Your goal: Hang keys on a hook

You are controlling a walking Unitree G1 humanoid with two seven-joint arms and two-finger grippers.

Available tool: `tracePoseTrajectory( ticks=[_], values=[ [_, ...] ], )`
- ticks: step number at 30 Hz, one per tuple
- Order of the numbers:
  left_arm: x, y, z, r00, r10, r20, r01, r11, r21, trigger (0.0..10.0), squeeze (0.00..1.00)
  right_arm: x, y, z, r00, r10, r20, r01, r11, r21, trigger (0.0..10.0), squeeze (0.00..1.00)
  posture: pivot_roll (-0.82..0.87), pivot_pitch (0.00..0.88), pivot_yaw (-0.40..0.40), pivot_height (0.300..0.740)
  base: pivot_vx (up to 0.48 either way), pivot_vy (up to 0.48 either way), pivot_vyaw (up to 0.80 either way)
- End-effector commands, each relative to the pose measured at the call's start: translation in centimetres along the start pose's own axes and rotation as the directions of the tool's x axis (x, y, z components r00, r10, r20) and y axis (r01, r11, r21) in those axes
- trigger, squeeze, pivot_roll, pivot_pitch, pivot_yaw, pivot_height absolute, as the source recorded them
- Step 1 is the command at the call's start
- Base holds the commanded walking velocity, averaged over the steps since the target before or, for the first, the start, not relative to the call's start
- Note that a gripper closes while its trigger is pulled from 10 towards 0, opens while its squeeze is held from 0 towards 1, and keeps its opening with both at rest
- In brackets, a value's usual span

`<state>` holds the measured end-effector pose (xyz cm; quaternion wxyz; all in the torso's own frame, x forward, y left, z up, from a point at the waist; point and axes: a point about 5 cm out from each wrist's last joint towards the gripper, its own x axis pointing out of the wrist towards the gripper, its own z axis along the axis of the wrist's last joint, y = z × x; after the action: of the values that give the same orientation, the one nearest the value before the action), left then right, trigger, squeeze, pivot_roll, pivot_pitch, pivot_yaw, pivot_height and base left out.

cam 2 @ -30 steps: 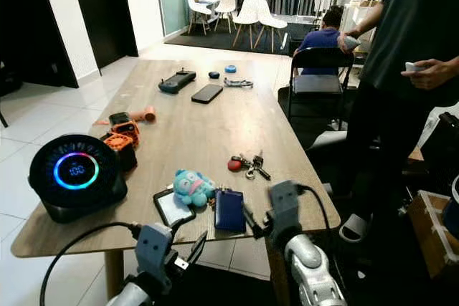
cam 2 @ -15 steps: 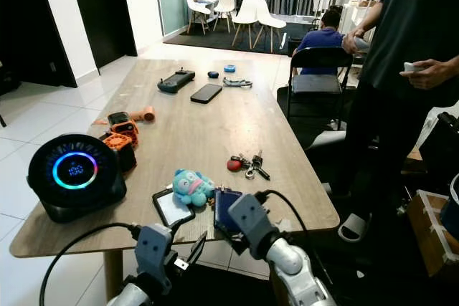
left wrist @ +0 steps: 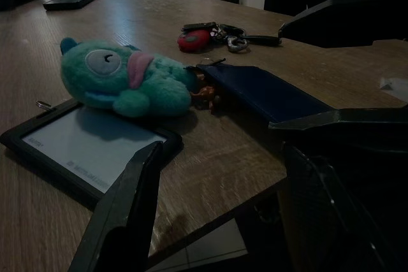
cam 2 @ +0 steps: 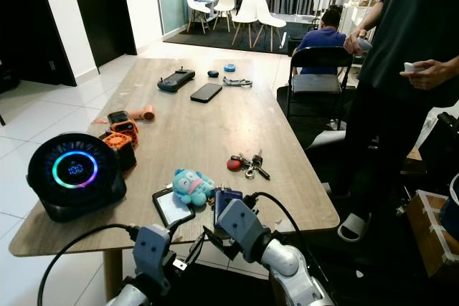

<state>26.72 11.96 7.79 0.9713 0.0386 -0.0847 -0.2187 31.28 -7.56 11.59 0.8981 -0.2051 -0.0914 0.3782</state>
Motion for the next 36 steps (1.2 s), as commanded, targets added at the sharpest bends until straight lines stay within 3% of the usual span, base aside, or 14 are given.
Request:
tracePoseTrajectory(
  ticks=[1, 6, 12, 24, 36],
  values=[
    [-0.3, -0.2, -0.5, 1.000, -0.012, -0.026, 0.012, 1.000, 0.002, 10.0, 0.00, 0.1, 1.4, 0.0, 0.997, 0.079, 0.011, -0.079, 0.997, -0.017, 10.0, 0.00, 0.03, 0.099, -0.048, 0.740, 0.000, 0.000, 0.00],
    [-0.3, -0.2, -0.6, 1.000, -0.010, -0.025, 0.010, 1.000, 0.000, 10.0, 0.00, -0.1, 1.5, -0.2, 0.997, 0.074, 0.009, -0.073, 0.997, -0.010, 10.0, 0.00, 0.03, 0.099, -0.048, 0.740, 0.000, 0.000, 0.00],
    [0.1, 0.3, -1.4, 0.998, -0.009, -0.065, 0.013, 0.999, 0.051, 10.0, 0.00, -0.8, 1.9, -0.7, 0.997, 0.072, 0.002, -0.072, 0.997, 0.001, 10.0, 0.00, 0.03, 0.098, -0.042, 0.740, 0.000, 0.000, 0.00],
    [-0.5, 1.1, -1.6, 0.997, -0.003, -0.075, 0.005, 0.999, 0.033, 10.0, 0.00, -1.0, 1.9, -0.9, 0.998, 0.064, -0.003, -0.064, 0.998, 0.002, 10.0, 0.00, 0.03, 0.090, -0.045, 0.740, 0.000, 0.000, 0.00],
    [-0.1, 0.6, -1.5, 0.998, -0.017, -0.057, 0.018, 0.999, 0.032, 10.0, 0.00, -1.8, 1.0, -3.1, 0.993, -0.029, -0.113, 0.032, 0.999, 0.031, 10.0, 0.00, 0.03, 0.086, -0.038, 0.740, 0.000, 0.000, 0.00]
  ],
)
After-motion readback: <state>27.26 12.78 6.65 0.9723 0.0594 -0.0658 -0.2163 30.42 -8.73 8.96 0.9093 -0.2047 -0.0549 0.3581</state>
